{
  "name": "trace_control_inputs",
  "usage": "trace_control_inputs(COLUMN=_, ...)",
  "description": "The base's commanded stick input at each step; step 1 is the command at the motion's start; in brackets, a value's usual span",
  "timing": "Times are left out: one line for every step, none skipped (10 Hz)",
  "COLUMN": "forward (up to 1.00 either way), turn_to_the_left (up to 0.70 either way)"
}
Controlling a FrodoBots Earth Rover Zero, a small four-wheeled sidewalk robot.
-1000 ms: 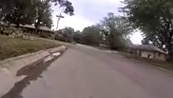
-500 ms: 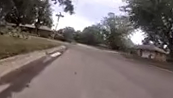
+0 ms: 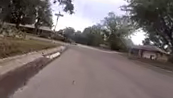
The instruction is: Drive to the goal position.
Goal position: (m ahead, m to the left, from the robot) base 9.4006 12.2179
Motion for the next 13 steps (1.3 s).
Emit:
trace_control_inputs(forward=0.70, turn_to_the_left=0.00)
trace_control_inputs(forward=0.70, turn_to_the_left=0.00)
trace_control_inputs(forward=0.70, turn_to_the_left=0.00)
trace_control_inputs(forward=0.70, turn_to_the_left=0.00)
trace_control_inputs(forward=0.70, turn_to_the_left=0.00)
trace_control_inputs(forward=0.70, turn_to_the_left=0.00)
trace_control_inputs(forward=0.70, turn_to_the_left=0.00)
trace_control_inputs(forward=0.70, turn_to_the_left=0.00)
trace_control_inputs(forward=0.70, turn_to_the_left=0.00)
trace_control_inputs(forward=0.70, turn_to_the_left=0.00)
trace_control_inputs(forward=0.70, turn_to_the_left=0.00)
trace_control_inputs(forward=0.70, turn_to_the_left=0.00)
trace_control_inputs(forward=0.70, turn_to_the_left=0.00)
